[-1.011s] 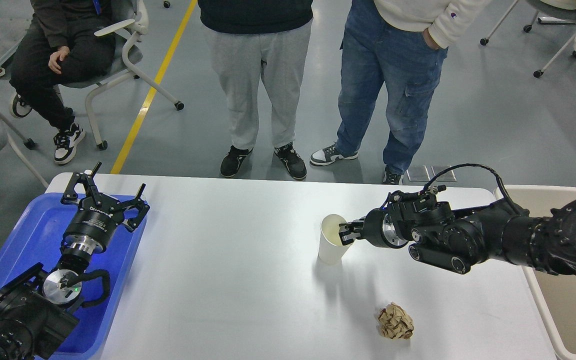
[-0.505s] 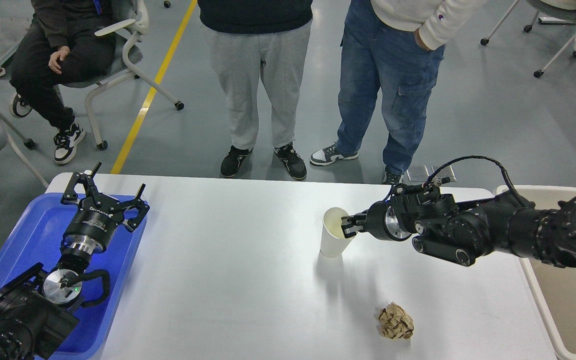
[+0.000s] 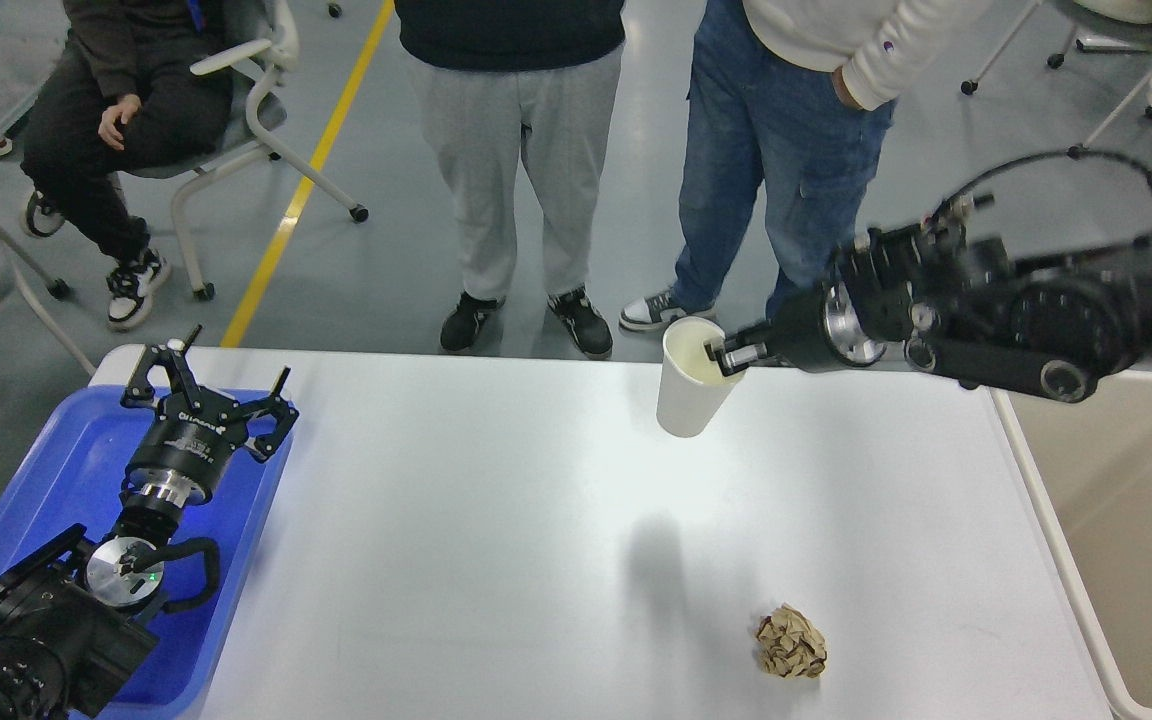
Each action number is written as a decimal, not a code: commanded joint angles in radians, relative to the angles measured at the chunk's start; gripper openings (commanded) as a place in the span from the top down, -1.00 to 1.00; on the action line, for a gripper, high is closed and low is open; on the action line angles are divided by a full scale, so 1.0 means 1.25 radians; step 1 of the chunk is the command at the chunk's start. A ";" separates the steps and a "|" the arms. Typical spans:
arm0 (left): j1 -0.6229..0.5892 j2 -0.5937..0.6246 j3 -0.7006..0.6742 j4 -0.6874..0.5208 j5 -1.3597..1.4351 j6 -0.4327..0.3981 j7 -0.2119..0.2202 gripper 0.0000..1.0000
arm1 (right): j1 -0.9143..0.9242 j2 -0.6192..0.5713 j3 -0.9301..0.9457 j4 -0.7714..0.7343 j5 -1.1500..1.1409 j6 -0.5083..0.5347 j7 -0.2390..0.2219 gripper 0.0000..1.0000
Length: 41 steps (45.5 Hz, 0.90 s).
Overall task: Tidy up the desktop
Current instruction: 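Lift the cup with the right gripper and carry it toward the bin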
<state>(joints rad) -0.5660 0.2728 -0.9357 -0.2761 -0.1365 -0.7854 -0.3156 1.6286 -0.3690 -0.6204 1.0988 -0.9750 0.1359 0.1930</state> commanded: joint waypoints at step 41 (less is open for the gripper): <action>0.000 0.000 0.000 0.000 0.000 0.000 0.000 -1.00 | 0.162 -0.166 0.008 0.117 0.042 0.094 -0.001 1.00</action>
<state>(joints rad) -0.5656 0.2731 -0.9357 -0.2761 -0.1365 -0.7854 -0.3160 1.8546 -0.5103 -0.6242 1.2500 -0.9257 0.2587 0.1948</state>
